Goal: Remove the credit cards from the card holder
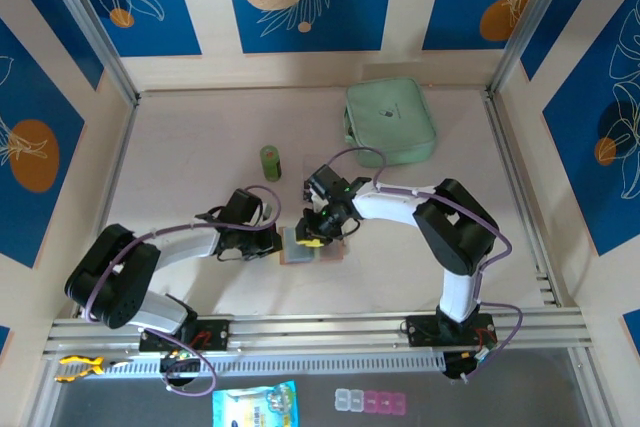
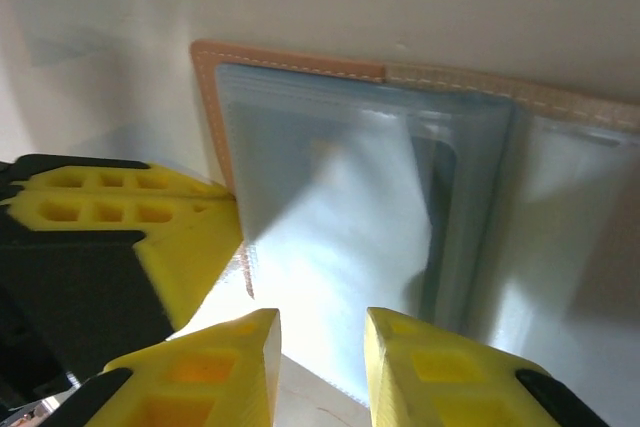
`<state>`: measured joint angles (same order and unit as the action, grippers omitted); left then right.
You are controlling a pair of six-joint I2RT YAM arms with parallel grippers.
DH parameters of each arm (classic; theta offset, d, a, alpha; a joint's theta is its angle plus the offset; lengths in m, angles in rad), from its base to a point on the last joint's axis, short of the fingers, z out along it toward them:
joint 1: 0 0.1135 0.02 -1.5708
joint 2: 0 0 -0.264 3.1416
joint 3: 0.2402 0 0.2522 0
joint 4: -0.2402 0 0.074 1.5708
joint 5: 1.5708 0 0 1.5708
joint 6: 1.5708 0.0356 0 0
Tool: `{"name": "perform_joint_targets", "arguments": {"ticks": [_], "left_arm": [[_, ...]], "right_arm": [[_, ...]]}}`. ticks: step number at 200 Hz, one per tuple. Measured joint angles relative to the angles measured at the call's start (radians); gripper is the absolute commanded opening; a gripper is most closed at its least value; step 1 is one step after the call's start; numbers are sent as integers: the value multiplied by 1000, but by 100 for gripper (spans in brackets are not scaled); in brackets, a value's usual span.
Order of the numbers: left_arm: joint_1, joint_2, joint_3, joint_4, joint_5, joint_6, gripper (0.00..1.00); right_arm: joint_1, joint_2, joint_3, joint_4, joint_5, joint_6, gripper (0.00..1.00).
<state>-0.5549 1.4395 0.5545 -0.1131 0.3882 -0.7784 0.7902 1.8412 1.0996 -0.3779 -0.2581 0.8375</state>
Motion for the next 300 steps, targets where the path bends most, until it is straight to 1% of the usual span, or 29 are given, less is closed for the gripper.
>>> {"name": "perform_joint_targets", "arguments": {"ticks": [115,163,204,235,257,300], "left_arm": [[0,-7,23,-53,-30,22,5],[0,-58,42,-97,-42,21,13],[-9,-88,51,-77,-25,-10,19],[-23,-89,51,-47,-7,-42,23],[-32,-86,53,-22,5,-64,28],[-57,-31,63,29,23,-97,31]], "right_arm": [[0,6,5,-31,35,-10,26],[0,-1,2,-29,45,-10,25],[0,-16,-27,-19,48,-10,24],[-2,-18,-34,-9,48,-10,24],[-6,-18,-35,-4,48,-9,23],[-19,-26,-59,19,40,-8,22]]}}
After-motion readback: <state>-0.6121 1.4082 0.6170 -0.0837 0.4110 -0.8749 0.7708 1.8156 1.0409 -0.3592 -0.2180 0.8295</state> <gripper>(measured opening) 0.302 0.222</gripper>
